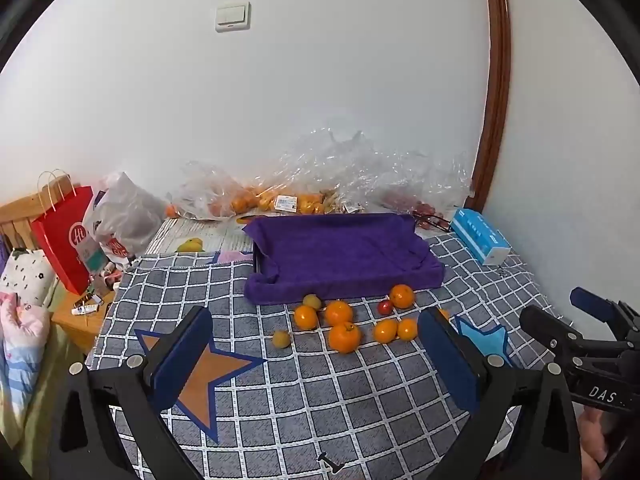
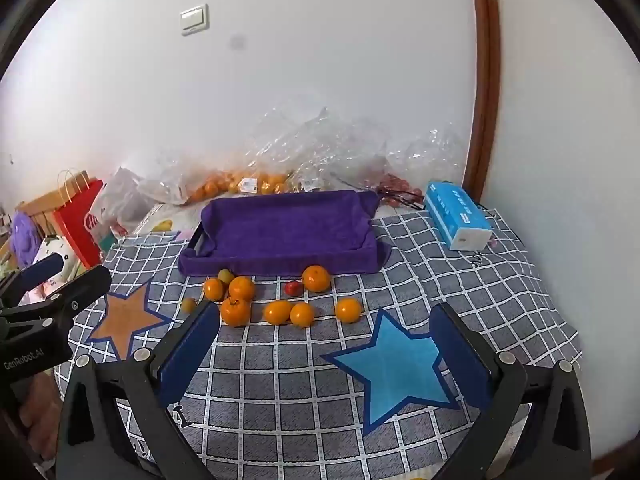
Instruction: Organize fruits
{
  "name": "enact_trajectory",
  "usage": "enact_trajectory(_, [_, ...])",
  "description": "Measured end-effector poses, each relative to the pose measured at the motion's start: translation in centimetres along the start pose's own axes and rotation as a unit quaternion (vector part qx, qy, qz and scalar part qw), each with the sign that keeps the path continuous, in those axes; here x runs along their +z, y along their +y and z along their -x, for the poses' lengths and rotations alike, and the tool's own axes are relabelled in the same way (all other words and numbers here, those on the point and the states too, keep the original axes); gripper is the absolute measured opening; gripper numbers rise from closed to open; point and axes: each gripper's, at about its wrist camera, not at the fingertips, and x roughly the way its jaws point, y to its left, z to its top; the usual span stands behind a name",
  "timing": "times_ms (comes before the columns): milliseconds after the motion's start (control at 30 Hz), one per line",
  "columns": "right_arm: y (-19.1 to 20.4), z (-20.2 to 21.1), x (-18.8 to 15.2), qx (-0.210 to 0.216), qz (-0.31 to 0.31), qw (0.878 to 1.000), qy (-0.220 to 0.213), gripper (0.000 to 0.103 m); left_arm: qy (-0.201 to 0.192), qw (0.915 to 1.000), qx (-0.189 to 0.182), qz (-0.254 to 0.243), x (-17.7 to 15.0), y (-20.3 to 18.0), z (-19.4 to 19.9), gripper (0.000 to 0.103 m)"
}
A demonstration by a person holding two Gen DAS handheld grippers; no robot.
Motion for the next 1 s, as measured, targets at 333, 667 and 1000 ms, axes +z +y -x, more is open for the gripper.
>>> enact_trajectory(333, [-0.2, 0.8, 0.4, 0.001, 0.009, 1.000, -0.003, 0.103, 0.009, 0.9999, 0.005, 0.001, 0.2, -0.5, 0.3, 0.103])
enact_trajectory(667, [-0.4, 1.5, 0.5, -0.004, -0.008, 1.000, -0.008, 0.103, 0.011, 0.9998, 0.007, 0.014, -0.2, 0.3, 0.2, 0.103])
enact_trajectory(1000, [-0.6, 2.0, 0.5, 0.000, -0.016, 1.000, -0.016, 0.103, 0.004, 0.9998, 0.012, 0.016, -0.2, 0.4, 0.8, 0.103])
